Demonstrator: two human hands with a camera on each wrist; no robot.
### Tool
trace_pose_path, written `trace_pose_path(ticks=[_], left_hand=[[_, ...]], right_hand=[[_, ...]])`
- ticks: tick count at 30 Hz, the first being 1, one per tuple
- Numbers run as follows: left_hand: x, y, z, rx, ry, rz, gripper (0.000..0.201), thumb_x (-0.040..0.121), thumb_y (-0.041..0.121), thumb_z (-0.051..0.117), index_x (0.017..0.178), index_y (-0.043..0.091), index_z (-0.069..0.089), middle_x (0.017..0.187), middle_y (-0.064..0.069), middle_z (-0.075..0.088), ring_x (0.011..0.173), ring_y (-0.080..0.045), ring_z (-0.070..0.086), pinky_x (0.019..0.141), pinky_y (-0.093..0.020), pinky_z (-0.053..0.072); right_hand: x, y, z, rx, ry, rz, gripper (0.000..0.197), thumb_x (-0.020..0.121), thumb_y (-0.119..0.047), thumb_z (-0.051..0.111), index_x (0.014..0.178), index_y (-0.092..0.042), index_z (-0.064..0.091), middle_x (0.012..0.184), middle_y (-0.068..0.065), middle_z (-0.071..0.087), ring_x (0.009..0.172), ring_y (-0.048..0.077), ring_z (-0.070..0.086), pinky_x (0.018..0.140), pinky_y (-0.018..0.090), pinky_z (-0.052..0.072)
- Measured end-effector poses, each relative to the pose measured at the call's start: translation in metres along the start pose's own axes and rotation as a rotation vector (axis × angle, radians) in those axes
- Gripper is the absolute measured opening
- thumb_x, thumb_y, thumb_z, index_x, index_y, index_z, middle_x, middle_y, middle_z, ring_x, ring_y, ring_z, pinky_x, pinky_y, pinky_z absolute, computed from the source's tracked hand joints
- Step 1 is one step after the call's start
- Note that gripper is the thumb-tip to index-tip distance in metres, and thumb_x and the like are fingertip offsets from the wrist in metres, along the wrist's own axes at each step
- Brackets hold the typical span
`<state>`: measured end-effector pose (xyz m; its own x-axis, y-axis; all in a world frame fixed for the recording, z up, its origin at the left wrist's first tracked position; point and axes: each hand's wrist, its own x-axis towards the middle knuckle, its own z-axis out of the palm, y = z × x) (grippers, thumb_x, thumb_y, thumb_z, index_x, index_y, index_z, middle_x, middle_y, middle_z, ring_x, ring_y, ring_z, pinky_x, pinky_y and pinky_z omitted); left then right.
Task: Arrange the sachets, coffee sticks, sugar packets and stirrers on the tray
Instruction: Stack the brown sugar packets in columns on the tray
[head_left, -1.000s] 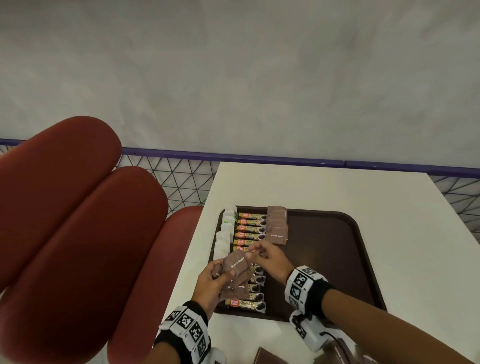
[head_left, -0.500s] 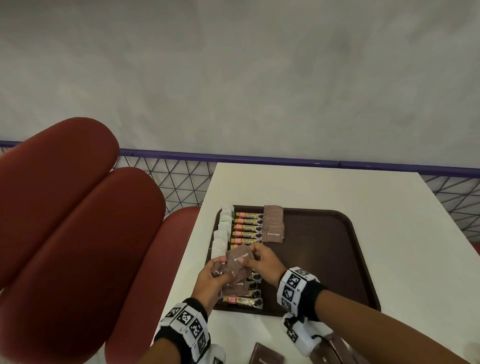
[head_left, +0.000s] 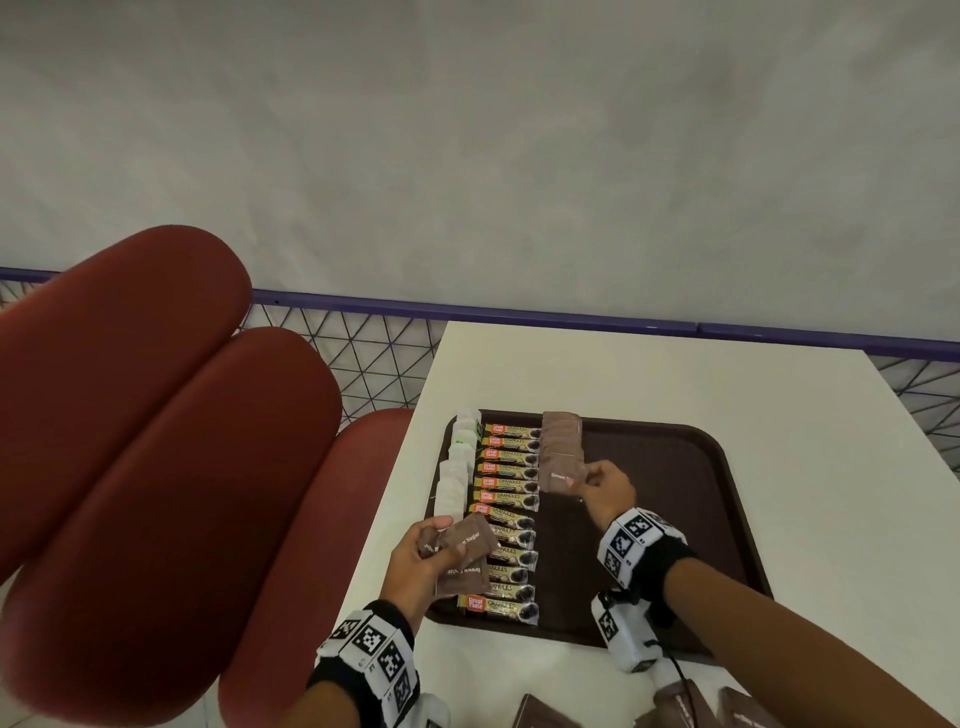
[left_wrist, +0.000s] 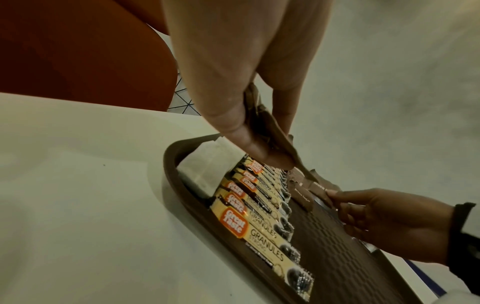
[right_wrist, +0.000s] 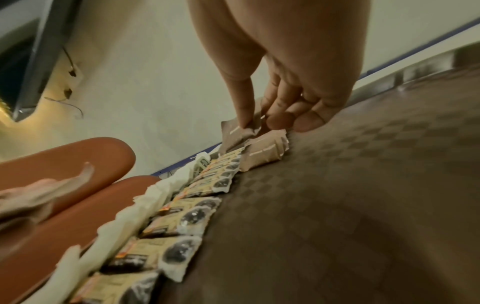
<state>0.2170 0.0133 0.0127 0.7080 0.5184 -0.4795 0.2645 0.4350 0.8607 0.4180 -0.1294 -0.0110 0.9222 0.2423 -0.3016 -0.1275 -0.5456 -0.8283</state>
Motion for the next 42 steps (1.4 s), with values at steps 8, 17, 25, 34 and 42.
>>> trace_pose_path(ticks=[8,17,25,34,42], left_hand=[[0.004,0.0,-0.006,0.001,0.014,-0.022,0.027,0.085,-0.005,0.059,0.103,0.015,0.056,0.104,-0.011,0.063,0.092,-0.033,0.063,0.076,-0.049,0.053],[0.009,0.0,-0.007,-0.014,0.013,-0.033,0.033,0.084,-0.009,0.055,0.107,0.015,0.057,0.112,-0.013,0.06,0.094,-0.036,0.062,0.066,-0.039,0.054],[0.01,0.0,-0.009,-0.038,-0.005,-0.005,0.035,0.083,-0.012,0.056,0.106,0.015,0.056,0.112,-0.015,0.059,0.094,-0.034,0.061,0.076,-0.045,0.054],[0.006,0.002,0.003,-0.005,-0.025,0.013,0.036,0.082,-0.011,0.059,0.106,0.016,0.056,0.115,-0.016,0.059,0.106,-0.041,0.059,0.088,-0.053,0.051],[-0.006,0.006,0.019,-0.04,-0.075,0.041,0.035,0.081,-0.013,0.059,0.106,0.012,0.055,0.11,-0.019,0.058,0.086,-0.033,0.067,0.06,-0.039,0.059]], right_hand=[[0.018,0.005,0.007,-0.21,-0.04,0.059,0.013,0.084,-0.014,0.063,0.084,-0.016,0.05,0.088,0.008,0.057,0.084,0.026,0.056,0.076,0.034,0.046],[0.024,0.004,0.011,-0.557,-0.005,-0.059,0.029,0.085,-0.03,0.063,0.107,-0.012,0.055,0.116,0.009,0.057,0.113,0.029,0.046,0.095,0.038,0.042],[0.014,-0.001,0.011,-0.539,0.141,-0.1,0.045,0.08,-0.032,0.068,0.114,-0.013,0.045,0.121,0.009,0.052,0.117,0.027,0.042,0.097,0.037,0.034],[-0.031,-0.015,0.02,-0.268,-0.131,-0.314,0.021,0.087,-0.032,0.06,0.102,-0.02,0.05,0.098,-0.002,0.055,0.101,0.018,0.05,0.09,0.034,0.04],[-0.057,-0.01,0.028,-0.019,-0.522,-0.251,0.022,0.083,-0.032,0.067,0.096,-0.018,0.054,0.09,-0.001,0.057,0.083,0.012,0.055,0.076,0.026,0.046]])
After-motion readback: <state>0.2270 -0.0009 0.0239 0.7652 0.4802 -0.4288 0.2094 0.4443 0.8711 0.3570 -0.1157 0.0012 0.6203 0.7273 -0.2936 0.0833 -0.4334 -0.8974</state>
